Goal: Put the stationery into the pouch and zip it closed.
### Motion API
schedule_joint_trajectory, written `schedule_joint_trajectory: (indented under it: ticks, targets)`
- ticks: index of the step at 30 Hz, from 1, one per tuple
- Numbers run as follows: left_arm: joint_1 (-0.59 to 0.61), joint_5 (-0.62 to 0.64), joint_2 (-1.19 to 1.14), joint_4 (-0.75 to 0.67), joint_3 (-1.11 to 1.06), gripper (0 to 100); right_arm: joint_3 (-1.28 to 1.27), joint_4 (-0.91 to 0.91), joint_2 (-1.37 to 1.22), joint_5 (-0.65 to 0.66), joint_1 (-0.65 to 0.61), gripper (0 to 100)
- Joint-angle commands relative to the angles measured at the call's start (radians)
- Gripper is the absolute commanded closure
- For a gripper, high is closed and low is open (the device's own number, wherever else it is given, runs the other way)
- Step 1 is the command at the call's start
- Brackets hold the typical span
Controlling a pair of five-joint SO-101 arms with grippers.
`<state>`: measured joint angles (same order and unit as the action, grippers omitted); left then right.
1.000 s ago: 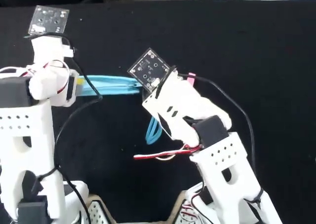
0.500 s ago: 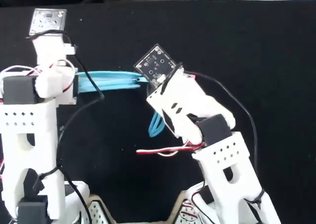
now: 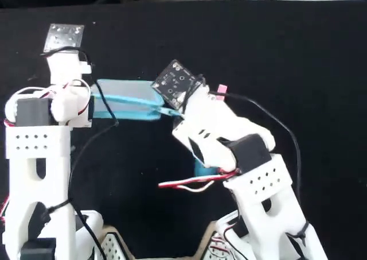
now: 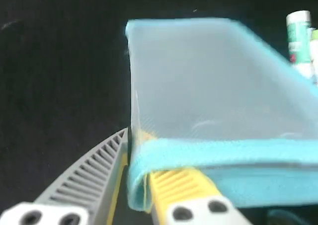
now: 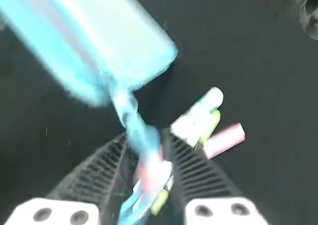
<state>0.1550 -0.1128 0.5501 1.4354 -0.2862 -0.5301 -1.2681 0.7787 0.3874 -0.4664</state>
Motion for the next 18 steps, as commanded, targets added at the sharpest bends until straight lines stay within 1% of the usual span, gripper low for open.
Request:
schedule_joint_trajectory:
  ticks: [1,3,5,8,10,15,18]
  targets:
    - [0.031,0.043,0.003,-0.028,-0.065,97,0.120,-0.080,0.018,-0.023,-0.071,84.9]
    - [0.031,0.051,0.003,-0.031,-0.088,97,0.191,-0.126,0.018,-0.046,-0.101,86.2]
    - [0.031,0.055,0.003,-0.032,-0.108,97,0.266,-0.161,0.015,-0.051,-0.104,86.9]
    - [0.031,0.055,0.005,-0.035,-0.136,97,0.315,-0.172,0.008,-0.061,-0.029,87.1]
    - [0.031,0.055,0.008,-0.057,-0.159,97,0.302,-0.161,0.002,-0.126,0.043,87.7]
    - [0.024,0.057,0.120,-0.141,-0.249,97,0.159,-0.015,-0.087,-0.322,0.215,87.8]
    - [0.024,0.089,0.249,-0.176,-0.318,97,0.085,0.098,-0.171,-0.351,0.262,87.6]
